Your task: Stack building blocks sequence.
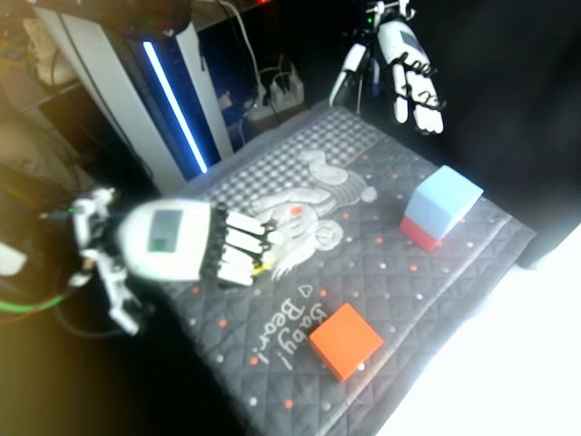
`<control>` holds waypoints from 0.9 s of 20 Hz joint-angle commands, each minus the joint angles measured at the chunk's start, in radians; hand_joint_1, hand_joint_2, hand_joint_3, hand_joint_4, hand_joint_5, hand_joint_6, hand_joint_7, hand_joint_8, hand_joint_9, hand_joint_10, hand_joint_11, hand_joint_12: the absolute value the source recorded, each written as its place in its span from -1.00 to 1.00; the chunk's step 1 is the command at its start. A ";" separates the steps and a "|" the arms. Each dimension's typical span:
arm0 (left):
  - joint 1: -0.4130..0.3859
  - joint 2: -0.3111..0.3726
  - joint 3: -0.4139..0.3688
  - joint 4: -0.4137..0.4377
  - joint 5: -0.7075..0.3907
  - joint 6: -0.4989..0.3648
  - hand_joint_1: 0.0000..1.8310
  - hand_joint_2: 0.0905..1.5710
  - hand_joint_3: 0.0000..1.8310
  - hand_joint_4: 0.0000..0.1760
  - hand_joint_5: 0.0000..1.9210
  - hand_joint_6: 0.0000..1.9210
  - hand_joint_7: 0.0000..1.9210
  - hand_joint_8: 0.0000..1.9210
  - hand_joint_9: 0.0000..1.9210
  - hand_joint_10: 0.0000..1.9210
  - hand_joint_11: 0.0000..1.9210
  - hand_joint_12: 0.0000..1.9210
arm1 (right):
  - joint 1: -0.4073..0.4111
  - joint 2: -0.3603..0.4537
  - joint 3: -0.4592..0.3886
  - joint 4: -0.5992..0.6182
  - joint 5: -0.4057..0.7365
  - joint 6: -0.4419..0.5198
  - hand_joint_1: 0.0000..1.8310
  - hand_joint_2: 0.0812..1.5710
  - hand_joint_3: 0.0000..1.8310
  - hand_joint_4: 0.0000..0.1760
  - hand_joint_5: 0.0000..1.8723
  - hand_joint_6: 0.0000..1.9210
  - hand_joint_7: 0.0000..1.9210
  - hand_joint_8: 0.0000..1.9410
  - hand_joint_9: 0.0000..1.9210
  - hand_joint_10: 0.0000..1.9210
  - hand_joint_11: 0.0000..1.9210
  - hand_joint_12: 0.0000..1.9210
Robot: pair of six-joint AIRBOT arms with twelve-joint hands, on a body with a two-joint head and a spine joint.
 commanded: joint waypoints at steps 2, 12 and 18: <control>-0.005 -0.003 0.006 -0.011 -0.124 -0.009 -0.19 0.08 -0.99 0.83 -0.96 -1.00 -1.00 -1.00 -1.00 -1.00 -1.00 -1.00 | 0.048 -0.006 0.011 0.027 0.092 -0.041 0.38 0.34 -1.00 -1.00 0.06 -0.12 0.19 -0.12 0.27 -0.25 0.03 0.39; -0.013 -0.014 0.021 0.007 -0.130 -0.024 -0.23 0.05 -1.00 1.00 -0.97 -0.99 -1.00 -1.00 -1.00 -1.00 -1.00 -0.99 | 0.318 -0.181 0.232 0.070 -0.192 -0.160 0.38 0.31 -1.00 -1.00 0.15 -0.26 0.21 -0.17 0.45 -0.56 0.18 0.03; -0.036 -0.014 0.028 0.032 -0.139 -0.028 -0.18 0.05 -1.00 0.56 -0.96 -0.99 -1.00 -1.00 -1.00 -1.00 -1.00 -1.00 | 0.332 -0.244 0.331 0.160 -0.256 -0.160 0.36 0.34 -1.00 -1.00 0.13 -0.23 0.12 -0.04 0.51 -0.80 0.20 -0.07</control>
